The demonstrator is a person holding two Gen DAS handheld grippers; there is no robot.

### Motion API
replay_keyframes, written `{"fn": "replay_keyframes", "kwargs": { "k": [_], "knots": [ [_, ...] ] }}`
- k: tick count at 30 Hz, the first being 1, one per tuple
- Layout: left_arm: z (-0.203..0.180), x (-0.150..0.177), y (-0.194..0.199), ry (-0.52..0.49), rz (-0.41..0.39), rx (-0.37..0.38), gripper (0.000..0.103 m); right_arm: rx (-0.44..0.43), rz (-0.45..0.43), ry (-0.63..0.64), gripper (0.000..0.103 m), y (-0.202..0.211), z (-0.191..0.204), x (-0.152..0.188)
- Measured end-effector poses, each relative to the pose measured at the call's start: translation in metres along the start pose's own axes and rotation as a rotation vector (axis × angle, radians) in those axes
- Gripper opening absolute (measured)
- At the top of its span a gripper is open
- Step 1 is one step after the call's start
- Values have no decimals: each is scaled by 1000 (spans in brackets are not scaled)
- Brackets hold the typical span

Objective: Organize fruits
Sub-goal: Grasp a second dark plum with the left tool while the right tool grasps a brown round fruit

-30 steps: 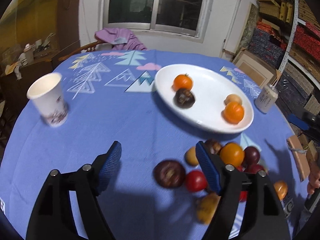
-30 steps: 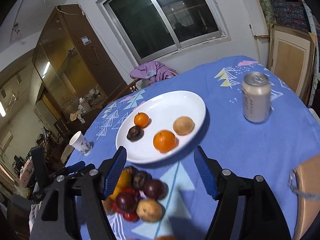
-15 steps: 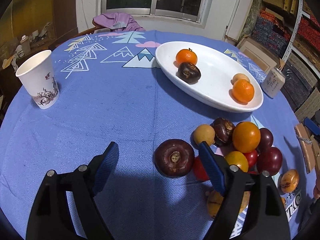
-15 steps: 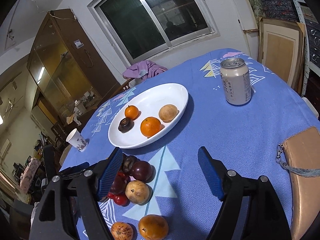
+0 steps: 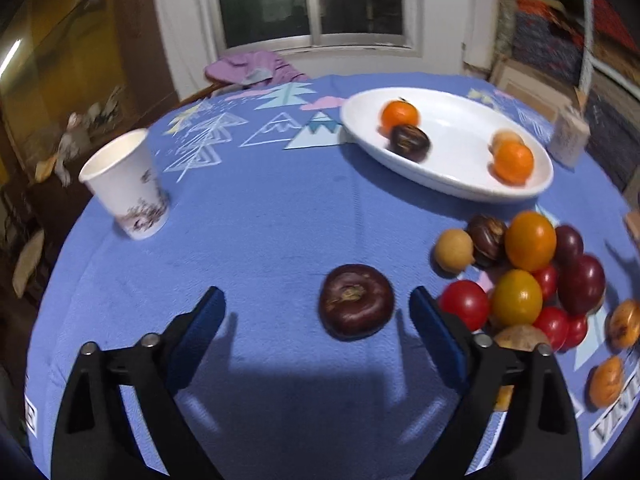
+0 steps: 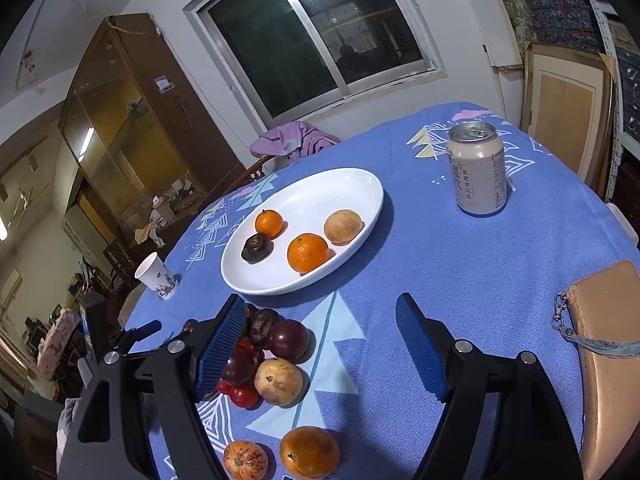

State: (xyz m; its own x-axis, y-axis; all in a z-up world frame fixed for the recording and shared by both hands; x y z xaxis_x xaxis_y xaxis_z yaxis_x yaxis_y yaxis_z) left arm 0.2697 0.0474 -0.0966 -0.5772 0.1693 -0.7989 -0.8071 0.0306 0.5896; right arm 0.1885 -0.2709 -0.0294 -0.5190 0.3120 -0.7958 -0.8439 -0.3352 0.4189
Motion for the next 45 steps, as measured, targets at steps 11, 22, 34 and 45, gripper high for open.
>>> {"fn": "replay_keyframes", "kwargs": {
  "k": [11,22,34,45],
  "knots": [
    [-3,6,-18,99,67,163,42,-7,31,57,79,7,11,16],
    [-4,6,-17,82,69,143,43,-36,181,184,72,21,28,86],
    [-3,6,-16,94,66,152,42,-17,265,198,41,4,25,100],
    [-18,-60,29,103,-98,192,42,-13,134,198,41,8,36,30]
  ]
}}
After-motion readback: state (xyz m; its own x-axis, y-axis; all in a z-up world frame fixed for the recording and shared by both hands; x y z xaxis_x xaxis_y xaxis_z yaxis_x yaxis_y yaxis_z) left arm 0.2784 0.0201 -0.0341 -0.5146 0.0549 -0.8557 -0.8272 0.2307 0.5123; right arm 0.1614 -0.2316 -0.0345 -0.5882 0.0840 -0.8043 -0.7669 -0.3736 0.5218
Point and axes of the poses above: each gripper's, at about its wrist camera, not at the fingertips, and y roughly against the way its jaws point, z to its left, x to its underside, the point moved 5 cm from there along -y, roughly the way its jaws point, and after that the axes turned 11 degrees about -z, right-handed, at the moved point
